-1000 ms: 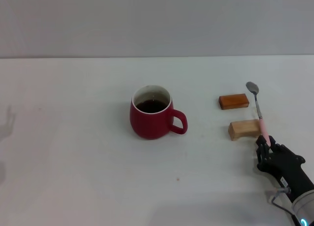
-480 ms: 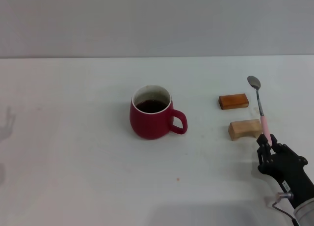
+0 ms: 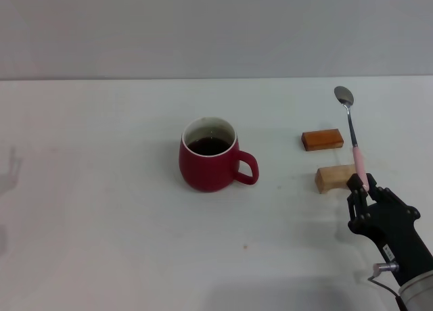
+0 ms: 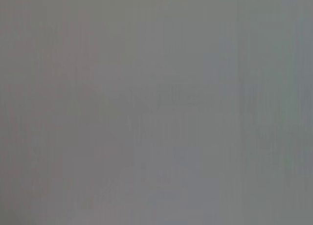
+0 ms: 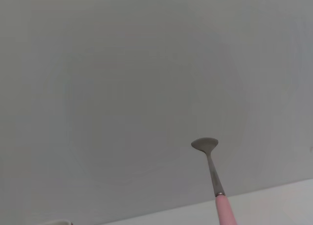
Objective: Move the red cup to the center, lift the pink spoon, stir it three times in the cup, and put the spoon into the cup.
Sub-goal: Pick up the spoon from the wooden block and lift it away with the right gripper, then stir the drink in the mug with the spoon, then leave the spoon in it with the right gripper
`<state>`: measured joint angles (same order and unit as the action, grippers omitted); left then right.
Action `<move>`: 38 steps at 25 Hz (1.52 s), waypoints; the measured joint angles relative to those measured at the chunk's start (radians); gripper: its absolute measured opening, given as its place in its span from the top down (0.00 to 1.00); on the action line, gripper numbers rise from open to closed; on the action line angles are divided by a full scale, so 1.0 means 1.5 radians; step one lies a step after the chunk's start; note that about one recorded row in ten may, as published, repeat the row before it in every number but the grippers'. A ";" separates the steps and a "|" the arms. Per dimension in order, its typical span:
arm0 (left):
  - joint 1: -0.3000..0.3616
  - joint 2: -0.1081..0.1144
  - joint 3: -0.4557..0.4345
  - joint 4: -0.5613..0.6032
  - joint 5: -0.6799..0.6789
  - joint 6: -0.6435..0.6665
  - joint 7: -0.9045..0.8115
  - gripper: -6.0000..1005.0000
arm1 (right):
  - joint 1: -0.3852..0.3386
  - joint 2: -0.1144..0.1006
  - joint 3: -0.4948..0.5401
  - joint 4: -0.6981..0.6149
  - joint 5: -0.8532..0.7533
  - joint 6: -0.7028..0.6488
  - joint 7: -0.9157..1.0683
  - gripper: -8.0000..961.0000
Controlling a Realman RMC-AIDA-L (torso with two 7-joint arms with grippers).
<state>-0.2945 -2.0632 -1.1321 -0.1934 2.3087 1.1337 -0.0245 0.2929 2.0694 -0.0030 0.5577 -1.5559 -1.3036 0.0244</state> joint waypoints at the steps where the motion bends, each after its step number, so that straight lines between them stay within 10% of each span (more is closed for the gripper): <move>1: 0.000 0.000 0.000 0.000 0.000 0.000 0.000 0.19 | 0.000 -0.001 0.000 0.004 -0.003 -0.002 0.000 0.83; 7: 0.000 -0.001 0.001 0.000 0.000 0.000 0.000 0.19 | 0.005 -0.028 0.001 0.057 -0.020 -0.015 -0.008 0.83; 16: -0.003 -0.003 0.002 -0.001 0.001 -0.001 0.000 0.19 | 0.001 -0.139 0.092 0.329 -0.019 0.083 -0.250 0.83; 21: -0.004 -0.003 0.002 -0.001 0.001 -0.001 0.000 0.19 | -0.023 -0.156 0.178 0.408 -0.018 0.194 -0.342 0.83; 29: -0.001 -0.003 0.002 -0.001 0.001 0.000 0.000 0.19 | -0.092 -0.147 0.331 0.502 -0.017 0.380 -0.497 0.83; 38: -0.001 -0.002 0.002 0.001 0.001 0.000 0.000 0.19 | -0.210 -0.077 0.511 0.601 -0.017 0.594 -0.707 0.83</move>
<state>-0.2966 -2.0662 -1.1291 -0.1914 2.3101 1.1337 -0.0245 -0.0223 1.9532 0.7639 1.4593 -1.5815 -0.4124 -1.0356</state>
